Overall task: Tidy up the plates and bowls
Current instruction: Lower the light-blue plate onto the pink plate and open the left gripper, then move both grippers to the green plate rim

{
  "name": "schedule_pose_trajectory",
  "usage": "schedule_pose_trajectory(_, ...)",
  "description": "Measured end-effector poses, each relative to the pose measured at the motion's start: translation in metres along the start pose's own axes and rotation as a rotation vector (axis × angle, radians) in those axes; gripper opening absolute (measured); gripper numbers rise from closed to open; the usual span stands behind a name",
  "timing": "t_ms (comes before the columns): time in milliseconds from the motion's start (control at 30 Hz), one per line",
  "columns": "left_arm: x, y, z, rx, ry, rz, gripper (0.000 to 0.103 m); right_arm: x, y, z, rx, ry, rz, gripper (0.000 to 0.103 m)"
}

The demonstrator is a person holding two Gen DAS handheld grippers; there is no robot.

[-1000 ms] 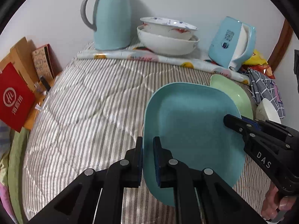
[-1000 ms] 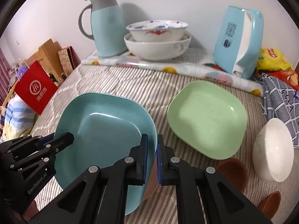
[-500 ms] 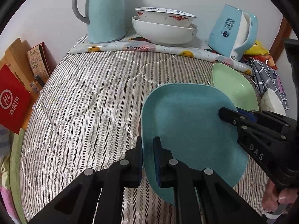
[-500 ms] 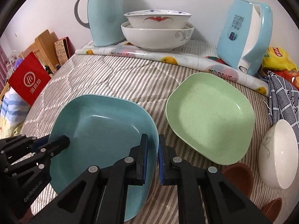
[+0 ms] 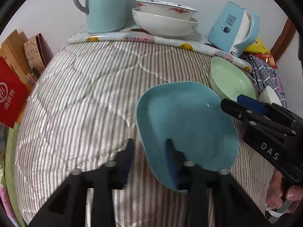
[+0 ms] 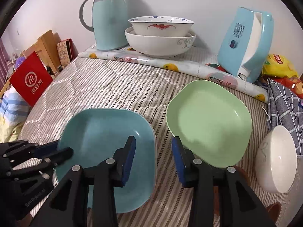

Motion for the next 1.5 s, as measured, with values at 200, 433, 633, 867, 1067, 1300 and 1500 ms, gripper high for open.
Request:
schedule_pose_trajectory(200, -0.023, -0.002, -0.004, -0.005, 0.061, -0.038, 0.055, -0.026, 0.006, 0.003, 0.020, 0.035, 0.008, 0.049)
schedule_pose_trajectory(433, -0.056, 0.003, -0.025, -0.024, 0.146, -0.051, 0.055, -0.067, 0.033, 0.000, 0.099, 0.106, 0.032, 0.065)
schedule_pose_trajectory(633, -0.077, 0.023, -0.051, -0.046, 0.226, -0.061, 0.056, -0.106, 0.064, -0.001, 0.153, 0.158, 0.092, 0.066)
schedule_pose_trajectory(867, -0.079, 0.054, -0.078, -0.041, 0.257, -0.098, 0.056, -0.125, 0.094, -0.005, 0.160, 0.159, 0.105, 0.076)
schedule_pose_trajectory(1067, -0.063, 0.086, -0.088, 0.032, 0.192, -0.059, 0.056, -0.118, 0.111, -0.011, 0.151, 0.142, 0.081, 0.076)
schedule_pose_trajectory(1300, -0.038, 0.104, -0.102, 0.056, 0.156, -0.063, 0.056, -0.098, 0.128, -0.026, 0.142, 0.121, 0.072, 0.072)
schedule_pose_trajectory(1500, -0.012, 0.115, -0.118, 0.062, 0.123, -0.055, 0.056, -0.068, 0.148, -0.036, 0.163, 0.072, 0.063, 0.060)
Point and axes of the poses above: each gripper's, at about its wrist camera, not at the fingertips, and x roughly the way its jaws point, y to its right, z to its underside, the point moved 6 cm from there along x, roughly the way its jaws point, and after that the axes turned 14 degrees about -z, right-handed, at the moved point
